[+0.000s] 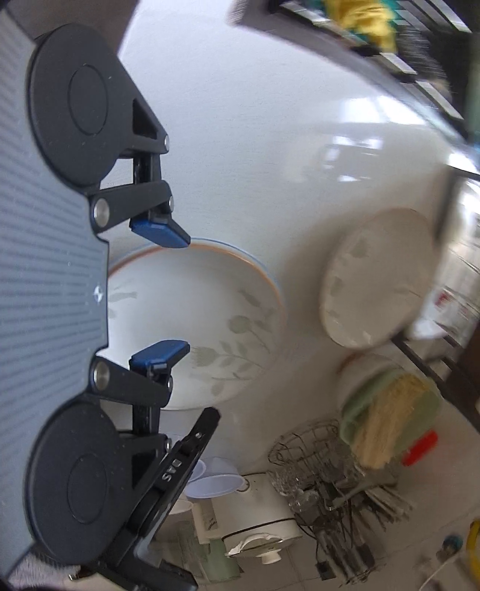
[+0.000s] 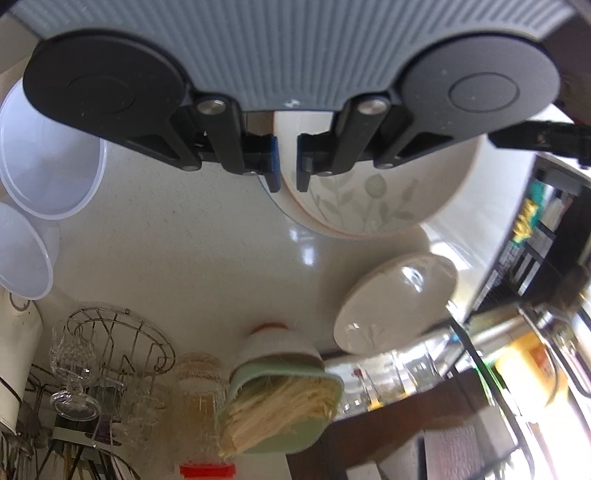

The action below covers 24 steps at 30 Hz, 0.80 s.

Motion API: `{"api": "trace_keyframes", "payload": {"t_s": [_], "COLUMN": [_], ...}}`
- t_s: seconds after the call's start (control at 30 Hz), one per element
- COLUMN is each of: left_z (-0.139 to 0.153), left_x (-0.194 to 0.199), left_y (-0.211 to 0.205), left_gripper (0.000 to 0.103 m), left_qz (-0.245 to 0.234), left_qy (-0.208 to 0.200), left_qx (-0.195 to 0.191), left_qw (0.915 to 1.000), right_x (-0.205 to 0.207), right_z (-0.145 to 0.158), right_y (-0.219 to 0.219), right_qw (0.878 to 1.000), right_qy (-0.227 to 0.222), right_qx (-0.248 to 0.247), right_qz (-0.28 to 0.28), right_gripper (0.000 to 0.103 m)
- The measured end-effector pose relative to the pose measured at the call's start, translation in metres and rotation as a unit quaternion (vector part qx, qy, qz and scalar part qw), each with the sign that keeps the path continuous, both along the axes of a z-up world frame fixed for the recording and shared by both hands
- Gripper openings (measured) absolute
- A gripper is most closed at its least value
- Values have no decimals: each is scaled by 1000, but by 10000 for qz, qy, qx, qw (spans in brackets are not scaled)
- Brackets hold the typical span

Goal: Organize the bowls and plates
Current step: 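Lower the leaf plate onto the rose plate and open both grippers, then withdraw both grippers and move toward the second leaf plate by the rack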

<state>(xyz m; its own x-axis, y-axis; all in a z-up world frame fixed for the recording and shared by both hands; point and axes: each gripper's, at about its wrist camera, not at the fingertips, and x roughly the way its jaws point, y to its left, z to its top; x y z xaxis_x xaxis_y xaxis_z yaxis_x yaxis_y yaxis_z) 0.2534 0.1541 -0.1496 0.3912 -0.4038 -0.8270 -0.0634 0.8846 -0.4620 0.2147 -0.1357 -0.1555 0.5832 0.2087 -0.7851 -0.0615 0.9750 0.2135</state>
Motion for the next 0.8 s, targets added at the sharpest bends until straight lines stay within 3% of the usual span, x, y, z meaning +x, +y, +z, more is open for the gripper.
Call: {"api": "trace_keyframes", "payload": {"t_s": [0.27,0.57,0.8], "left_z": [70,119,132], "left_x": [-7,-32,-67], "left_y": [-18,-34,-39], "left_gripper": [61,61,61], "left_qz": [-211,-382,-400], "left_qy": [-1020,-1537,-1642], "left_qx": [506,671,711], "left_qw": [9933,9851,9830], "right_x": [-27,-61,-93], "right_z": [64,113,132], "right_y": [-12,-18,-21], "right_qw": [9970,9912,9883], "right_qy": [-698,-1238,-1495], "right_qx": [342,462,281], "right_qz": [57,84,54], "right_gripper": [12,12,12]}}
